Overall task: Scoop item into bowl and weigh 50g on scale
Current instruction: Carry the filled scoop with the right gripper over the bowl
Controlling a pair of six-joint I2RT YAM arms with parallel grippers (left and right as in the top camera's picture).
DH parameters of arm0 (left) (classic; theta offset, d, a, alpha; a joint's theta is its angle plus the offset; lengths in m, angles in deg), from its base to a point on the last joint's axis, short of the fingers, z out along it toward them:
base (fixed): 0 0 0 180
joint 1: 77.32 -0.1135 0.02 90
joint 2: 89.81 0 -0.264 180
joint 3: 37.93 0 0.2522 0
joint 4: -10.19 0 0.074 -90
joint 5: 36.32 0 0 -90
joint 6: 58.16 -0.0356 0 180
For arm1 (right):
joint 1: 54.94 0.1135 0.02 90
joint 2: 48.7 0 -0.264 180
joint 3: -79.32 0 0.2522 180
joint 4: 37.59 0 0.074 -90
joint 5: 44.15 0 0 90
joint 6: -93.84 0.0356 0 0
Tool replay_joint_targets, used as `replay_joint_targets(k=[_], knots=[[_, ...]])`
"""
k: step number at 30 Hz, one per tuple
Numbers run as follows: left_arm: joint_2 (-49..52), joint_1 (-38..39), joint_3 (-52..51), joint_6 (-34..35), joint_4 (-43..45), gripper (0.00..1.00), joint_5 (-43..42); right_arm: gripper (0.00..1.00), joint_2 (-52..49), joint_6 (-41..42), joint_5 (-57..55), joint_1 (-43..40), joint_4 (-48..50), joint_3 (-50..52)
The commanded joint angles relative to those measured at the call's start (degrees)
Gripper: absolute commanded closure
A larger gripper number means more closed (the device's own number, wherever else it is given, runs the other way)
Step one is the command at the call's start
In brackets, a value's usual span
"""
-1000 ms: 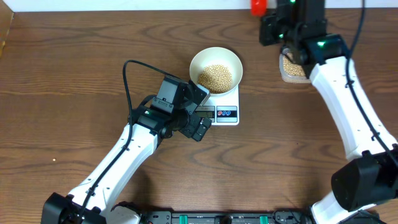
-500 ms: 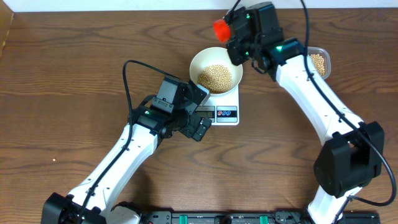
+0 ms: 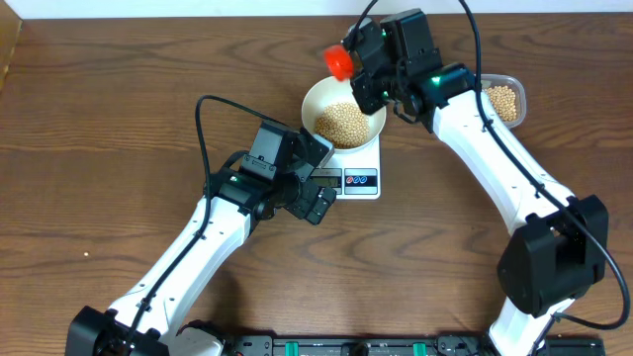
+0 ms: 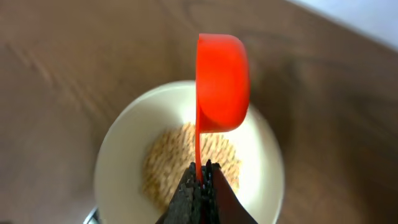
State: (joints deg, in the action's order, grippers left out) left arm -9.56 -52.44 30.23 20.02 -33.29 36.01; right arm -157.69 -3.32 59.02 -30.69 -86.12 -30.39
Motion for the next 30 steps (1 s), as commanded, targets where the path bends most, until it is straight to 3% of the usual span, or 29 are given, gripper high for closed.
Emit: replay_joint_targets(k=[1,30], knots=[[-0.63,-0.22,0.11,0.09,0.0,0.02,0.37,0.99,1.66,-1.03,2.16,0.15,-2.82,-1.11],[-0.63,-0.22,0.11,0.09,0.0,0.02,0.35,0.99,-5.73,-2.21,-5.25,0.68,-6.99,-1.01]])
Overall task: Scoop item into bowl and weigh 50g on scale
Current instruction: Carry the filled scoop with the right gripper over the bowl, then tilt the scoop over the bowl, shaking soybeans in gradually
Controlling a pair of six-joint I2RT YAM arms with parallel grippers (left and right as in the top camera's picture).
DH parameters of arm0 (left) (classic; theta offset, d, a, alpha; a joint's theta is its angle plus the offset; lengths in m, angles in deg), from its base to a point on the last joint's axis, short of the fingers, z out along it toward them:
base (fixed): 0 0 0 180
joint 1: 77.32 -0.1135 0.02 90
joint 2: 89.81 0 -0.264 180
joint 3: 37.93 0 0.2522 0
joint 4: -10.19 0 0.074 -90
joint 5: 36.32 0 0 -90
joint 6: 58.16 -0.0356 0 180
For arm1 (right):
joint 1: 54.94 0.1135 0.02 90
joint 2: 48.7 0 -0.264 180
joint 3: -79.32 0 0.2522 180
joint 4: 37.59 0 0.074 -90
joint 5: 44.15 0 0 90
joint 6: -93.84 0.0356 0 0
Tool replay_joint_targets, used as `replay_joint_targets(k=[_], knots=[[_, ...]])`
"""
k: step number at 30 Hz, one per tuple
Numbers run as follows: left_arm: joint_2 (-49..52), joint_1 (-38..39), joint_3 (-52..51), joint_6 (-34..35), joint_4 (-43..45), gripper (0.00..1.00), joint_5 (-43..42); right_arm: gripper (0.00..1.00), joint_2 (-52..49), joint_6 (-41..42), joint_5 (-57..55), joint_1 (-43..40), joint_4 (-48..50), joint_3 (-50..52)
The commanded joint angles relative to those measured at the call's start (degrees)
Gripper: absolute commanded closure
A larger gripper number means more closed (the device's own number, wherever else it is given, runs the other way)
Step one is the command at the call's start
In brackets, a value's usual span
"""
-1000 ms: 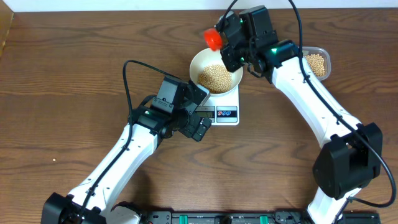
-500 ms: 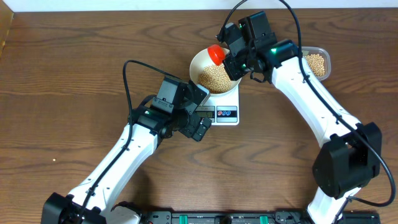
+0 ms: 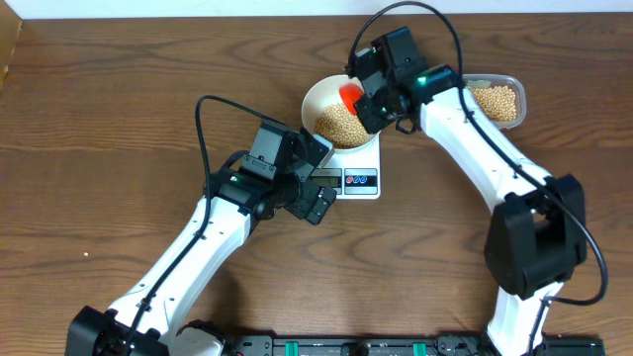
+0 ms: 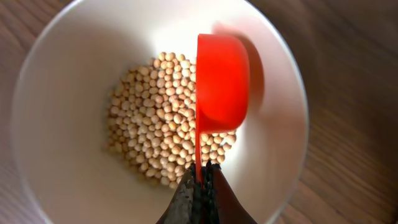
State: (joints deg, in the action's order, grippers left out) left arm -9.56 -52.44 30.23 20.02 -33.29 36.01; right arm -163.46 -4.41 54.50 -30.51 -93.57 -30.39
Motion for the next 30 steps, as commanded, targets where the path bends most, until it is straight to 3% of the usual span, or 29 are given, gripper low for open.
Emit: replay_joint_targets(k=[1,30], knots=[[-0.63,-0.22,0.11,0.09,0.0,0.02,0.35,0.99,0.04,-1.11,-1.09,0.48,0.46,-1.01],[-0.63,-0.22,0.11,0.09,0.0,0.02,0.37,0.99,-1.03,-3.19,-5.29,3.67,0.92,-1.01]])
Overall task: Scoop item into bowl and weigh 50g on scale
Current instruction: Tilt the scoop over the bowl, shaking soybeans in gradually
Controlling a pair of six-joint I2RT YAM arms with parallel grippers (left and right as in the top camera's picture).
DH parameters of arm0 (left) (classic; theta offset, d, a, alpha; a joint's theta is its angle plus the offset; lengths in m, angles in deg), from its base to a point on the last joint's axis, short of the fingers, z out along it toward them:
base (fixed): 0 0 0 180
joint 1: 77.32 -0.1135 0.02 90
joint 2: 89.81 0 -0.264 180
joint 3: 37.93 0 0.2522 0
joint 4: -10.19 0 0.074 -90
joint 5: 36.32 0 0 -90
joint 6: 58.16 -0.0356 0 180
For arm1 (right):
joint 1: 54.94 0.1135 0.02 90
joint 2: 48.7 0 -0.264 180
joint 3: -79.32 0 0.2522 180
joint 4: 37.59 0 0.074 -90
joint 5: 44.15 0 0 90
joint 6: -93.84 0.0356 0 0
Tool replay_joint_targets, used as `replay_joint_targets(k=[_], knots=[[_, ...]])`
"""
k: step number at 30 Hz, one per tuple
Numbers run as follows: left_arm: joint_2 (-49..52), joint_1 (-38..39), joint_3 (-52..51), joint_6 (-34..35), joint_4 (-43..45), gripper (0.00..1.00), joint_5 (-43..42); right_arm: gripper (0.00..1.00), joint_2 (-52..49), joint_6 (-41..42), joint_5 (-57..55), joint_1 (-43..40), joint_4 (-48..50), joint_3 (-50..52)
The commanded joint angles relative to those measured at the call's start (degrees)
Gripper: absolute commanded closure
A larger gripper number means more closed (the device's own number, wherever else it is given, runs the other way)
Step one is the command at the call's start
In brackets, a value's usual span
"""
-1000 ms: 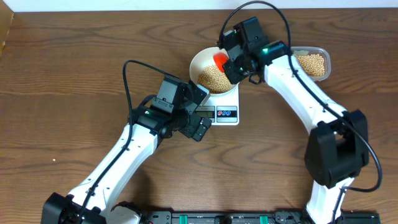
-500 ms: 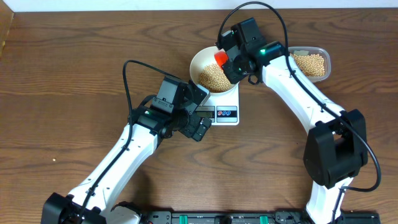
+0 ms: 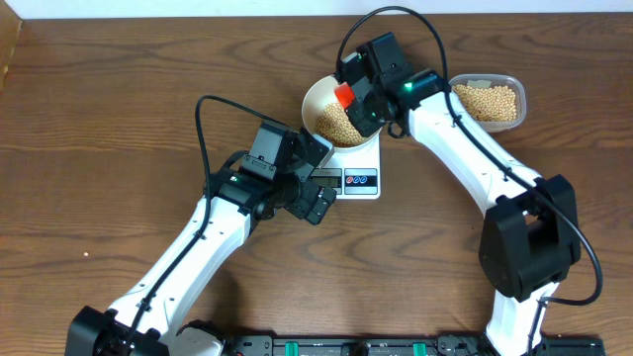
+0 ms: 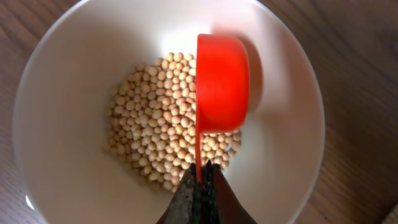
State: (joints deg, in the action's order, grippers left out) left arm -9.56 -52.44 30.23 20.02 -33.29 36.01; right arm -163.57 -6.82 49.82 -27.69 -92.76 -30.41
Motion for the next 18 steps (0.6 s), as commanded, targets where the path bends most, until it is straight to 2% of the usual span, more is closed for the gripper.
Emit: replay_joint_targets(k=[1,18], knots=[[-0.63,-0.22,0.11,0.11,0.0,0.02,0.37,0.99,-0.92,-0.79,-0.61,0.96,0.09,-0.98],[-0.63,-0.22,0.11,0.09,0.0,0.02,0.37,0.99,-1.95,-0.79,-2.14,2.27,-0.81,-0.98]])
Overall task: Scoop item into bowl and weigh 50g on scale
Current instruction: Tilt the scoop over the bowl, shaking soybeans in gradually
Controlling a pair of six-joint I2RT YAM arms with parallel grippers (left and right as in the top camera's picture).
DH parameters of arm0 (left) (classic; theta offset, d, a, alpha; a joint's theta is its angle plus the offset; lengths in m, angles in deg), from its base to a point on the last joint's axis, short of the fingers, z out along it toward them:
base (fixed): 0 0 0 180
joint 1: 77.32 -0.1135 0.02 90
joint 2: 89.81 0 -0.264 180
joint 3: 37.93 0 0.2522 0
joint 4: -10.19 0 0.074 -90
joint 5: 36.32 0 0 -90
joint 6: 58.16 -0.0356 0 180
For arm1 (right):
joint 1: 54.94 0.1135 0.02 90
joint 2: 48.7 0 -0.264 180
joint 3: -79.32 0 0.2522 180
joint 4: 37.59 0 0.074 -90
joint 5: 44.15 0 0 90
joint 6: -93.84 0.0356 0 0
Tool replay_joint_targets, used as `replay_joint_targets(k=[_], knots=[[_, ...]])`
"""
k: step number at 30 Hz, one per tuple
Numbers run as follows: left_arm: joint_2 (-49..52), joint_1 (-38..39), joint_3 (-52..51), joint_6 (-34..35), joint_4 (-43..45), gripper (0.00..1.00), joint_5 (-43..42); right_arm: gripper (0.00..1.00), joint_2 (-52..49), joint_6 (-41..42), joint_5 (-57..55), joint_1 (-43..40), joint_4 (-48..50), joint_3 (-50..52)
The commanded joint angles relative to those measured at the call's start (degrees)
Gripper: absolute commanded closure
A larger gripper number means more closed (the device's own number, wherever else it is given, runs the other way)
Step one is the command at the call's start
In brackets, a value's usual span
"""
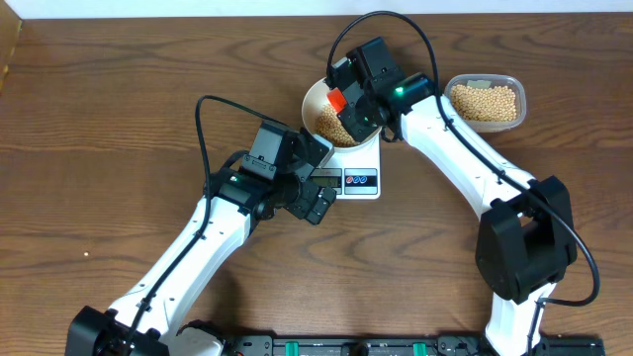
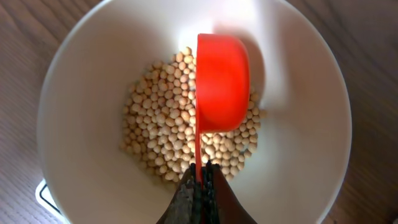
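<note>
A white bowl (image 1: 318,99) holding a heap of beige beans (image 2: 161,134) stands on the white scale (image 1: 358,168). My right gripper (image 2: 201,167) is shut on the thin handle of the red scoop (image 2: 222,81), which hangs turned on its side over the beans in the bowl (image 2: 74,118); the same scoop (image 1: 336,97) shows from overhead. My left gripper (image 1: 321,203) rests by the scale's left front corner; whether it is open or shut does not show.
A clear tub of beans (image 1: 485,101) sits at the back right, to the right of the scale. The scale's display and buttons (image 1: 360,180) face the front. Bare wooden table lies all around.
The right gripper and scoop have shifted slightly left over the bowl, so the bean heap sits more centred under the scoop. The left arm has not moved.
The right gripper first held the red scoop high above the bowl's far rim. Then it was low inside the bowl over the beans, scoop on its side. It has since drifted leftward over the heap while the left arm stayed still.
</note>
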State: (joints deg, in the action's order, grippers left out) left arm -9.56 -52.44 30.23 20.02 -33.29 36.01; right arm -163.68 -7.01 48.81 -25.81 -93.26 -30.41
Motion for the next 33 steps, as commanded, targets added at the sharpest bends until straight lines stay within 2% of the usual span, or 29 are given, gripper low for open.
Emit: replay_joint_targets(k=[1,24,33], knots=[[-0.63,-0.22,0.11,0.09,0.0,0.02,0.35,0.99,-1.84,-0.59,-1.11,0.39,-0.37,-0.98],[-0.63,-0.22,0.11,0.09,0.0,0.02,0.35,0.99,-1.84,-0.5,0.44,1.79,-0.13,-0.98],[-0.63,-0.22,0.11,0.09,0.0,0.02,0.35,0.99,-1.81,2.16,0.83,1.38,0.96,-1.01]])
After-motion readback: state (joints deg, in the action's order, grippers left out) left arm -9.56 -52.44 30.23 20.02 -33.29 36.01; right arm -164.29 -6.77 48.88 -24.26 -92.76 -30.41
